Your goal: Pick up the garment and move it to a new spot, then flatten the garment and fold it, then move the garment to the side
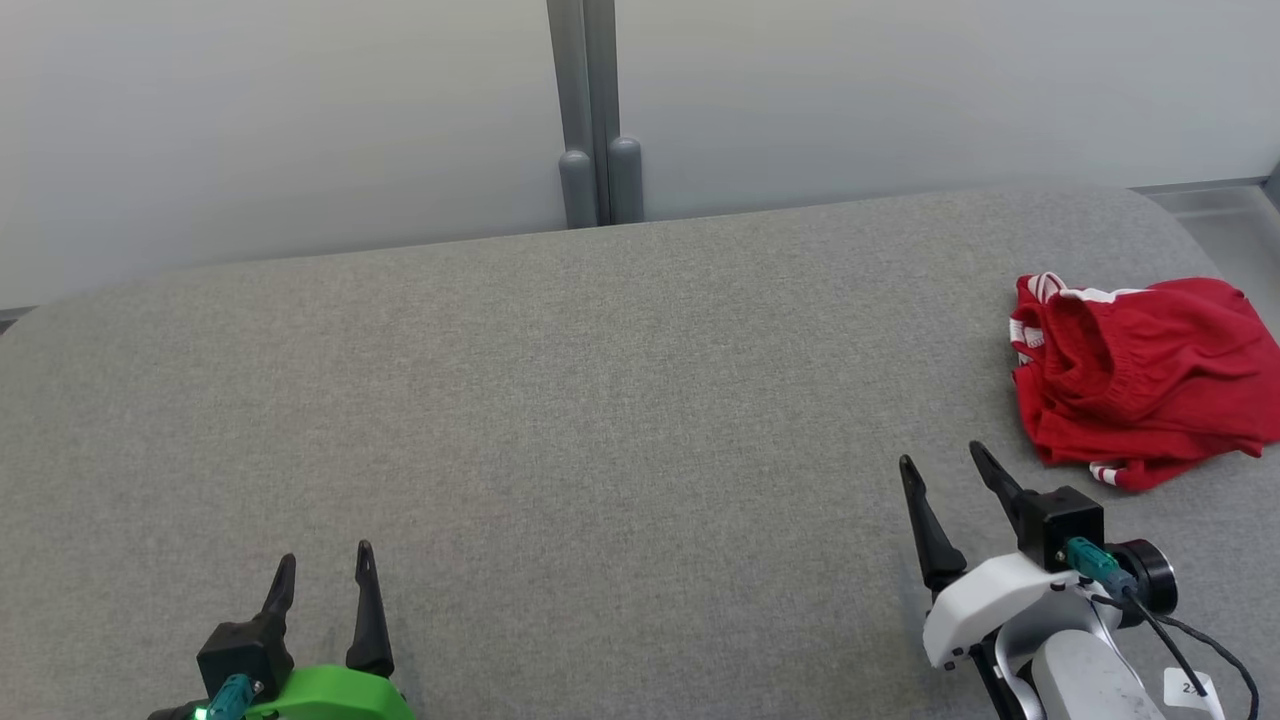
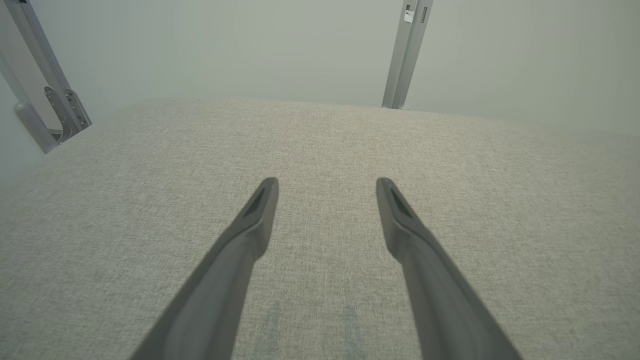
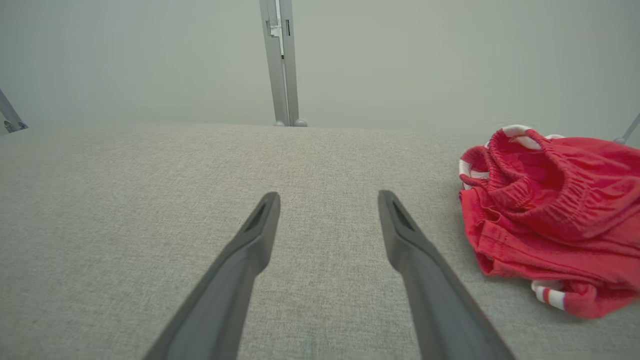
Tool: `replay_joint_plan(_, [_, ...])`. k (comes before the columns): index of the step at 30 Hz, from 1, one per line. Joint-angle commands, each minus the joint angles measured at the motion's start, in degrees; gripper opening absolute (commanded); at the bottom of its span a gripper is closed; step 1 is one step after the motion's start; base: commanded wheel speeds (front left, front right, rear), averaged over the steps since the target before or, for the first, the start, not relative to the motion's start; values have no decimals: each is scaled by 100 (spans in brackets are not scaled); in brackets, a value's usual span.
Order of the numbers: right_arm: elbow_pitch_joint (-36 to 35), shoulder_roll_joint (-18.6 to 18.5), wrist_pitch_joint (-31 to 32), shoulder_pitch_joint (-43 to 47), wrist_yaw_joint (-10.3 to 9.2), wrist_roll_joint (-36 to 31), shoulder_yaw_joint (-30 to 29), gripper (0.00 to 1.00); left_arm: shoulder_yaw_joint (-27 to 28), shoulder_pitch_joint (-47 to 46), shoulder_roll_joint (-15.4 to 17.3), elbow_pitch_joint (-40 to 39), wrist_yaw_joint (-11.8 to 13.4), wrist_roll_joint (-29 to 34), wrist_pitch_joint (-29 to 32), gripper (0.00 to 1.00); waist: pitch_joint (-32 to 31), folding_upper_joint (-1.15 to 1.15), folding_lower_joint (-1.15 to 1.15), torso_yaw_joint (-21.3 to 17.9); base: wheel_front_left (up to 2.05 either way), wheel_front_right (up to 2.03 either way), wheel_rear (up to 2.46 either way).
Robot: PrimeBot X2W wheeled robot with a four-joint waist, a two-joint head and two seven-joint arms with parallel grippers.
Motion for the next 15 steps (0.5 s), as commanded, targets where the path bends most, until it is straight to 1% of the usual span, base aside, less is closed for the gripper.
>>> replay_joint_plan(1, [56, -14, -16, 56, -10, 3, -45, 100, 18, 65, 26, 10, -23, 15, -13, 100, 7, 0, 0, -4, 0, 0, 0])
replay_joint_plan(7, [-33, -11, -16, 59, -9, 130, 64, 100, -32, 73, 27, 5, -32, -33, -13, 100, 9, 0, 0, -7, 0, 0, 0])
replay_joint_plan(11, [-128, -9, -16, 87, -9, 169, 90, 100, -53, 77, 27, 25, -110, -74, -13, 100, 10, 0, 0, -6, 0, 0, 0])
replay_joint_plan(12, [-108, 7, 0, 22, -1, 139, 92, 0, -51, 1, 0, 21, -111, -64, 0, 0, 10, 0, 0, -7, 0, 0, 0])
replay_joint_plan(15, [0, 26, 15, 81, 1, 150, 86, 0, -46, 4, -20, 165, -112, -90, 31, 0, 11, 0, 0, -6, 0, 0, 0])
